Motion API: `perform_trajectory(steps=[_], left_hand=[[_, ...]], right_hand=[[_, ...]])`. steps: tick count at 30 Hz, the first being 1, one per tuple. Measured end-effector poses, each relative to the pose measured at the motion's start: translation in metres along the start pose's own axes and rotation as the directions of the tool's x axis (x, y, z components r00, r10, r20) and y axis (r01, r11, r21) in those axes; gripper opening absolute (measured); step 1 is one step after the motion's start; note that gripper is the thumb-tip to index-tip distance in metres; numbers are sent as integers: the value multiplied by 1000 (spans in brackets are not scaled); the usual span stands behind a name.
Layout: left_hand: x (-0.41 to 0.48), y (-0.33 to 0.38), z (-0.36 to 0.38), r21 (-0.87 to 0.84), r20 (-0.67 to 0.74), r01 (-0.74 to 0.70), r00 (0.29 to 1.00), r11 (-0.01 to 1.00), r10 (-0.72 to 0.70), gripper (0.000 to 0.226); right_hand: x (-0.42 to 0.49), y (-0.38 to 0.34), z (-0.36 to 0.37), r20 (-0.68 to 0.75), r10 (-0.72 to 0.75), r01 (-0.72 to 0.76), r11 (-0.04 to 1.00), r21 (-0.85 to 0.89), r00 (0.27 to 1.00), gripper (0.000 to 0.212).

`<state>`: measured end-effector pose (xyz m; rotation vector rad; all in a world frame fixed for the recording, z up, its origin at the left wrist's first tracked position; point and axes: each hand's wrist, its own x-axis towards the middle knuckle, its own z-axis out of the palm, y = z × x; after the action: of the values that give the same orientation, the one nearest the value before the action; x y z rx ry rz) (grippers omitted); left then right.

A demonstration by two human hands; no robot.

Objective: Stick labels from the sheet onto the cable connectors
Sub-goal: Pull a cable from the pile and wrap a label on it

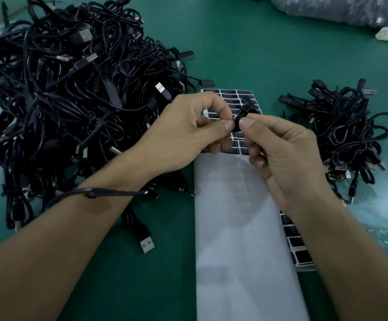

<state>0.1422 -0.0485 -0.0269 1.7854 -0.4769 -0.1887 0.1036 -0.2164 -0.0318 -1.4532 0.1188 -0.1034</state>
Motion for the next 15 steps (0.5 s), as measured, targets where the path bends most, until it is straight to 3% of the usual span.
perform_trajectory(steps=[4, 8, 11, 15], left_hand=[[0, 0, 0, -1, 7, -6, 1000, 1000, 6, 9], [0, 0, -1, 0, 4, -4, 1000, 1000, 4, 10], [0, -1, -1, 4, 15, 1, 1000, 1000, -1, 8], [0, -1, 0, 31, 26, 18, 999, 999, -19, 7]], right_hand=[[-3, 2, 3, -13, -47, 46, 998, -42, 999, 9], [-3, 2, 2, -34, -39, 38, 999, -39, 999, 30], [-3, 0, 2, -36, -51, 49, 998, -49, 998, 13], [-3, 0, 4, -56, -46, 41, 995, -87, 997, 16]])
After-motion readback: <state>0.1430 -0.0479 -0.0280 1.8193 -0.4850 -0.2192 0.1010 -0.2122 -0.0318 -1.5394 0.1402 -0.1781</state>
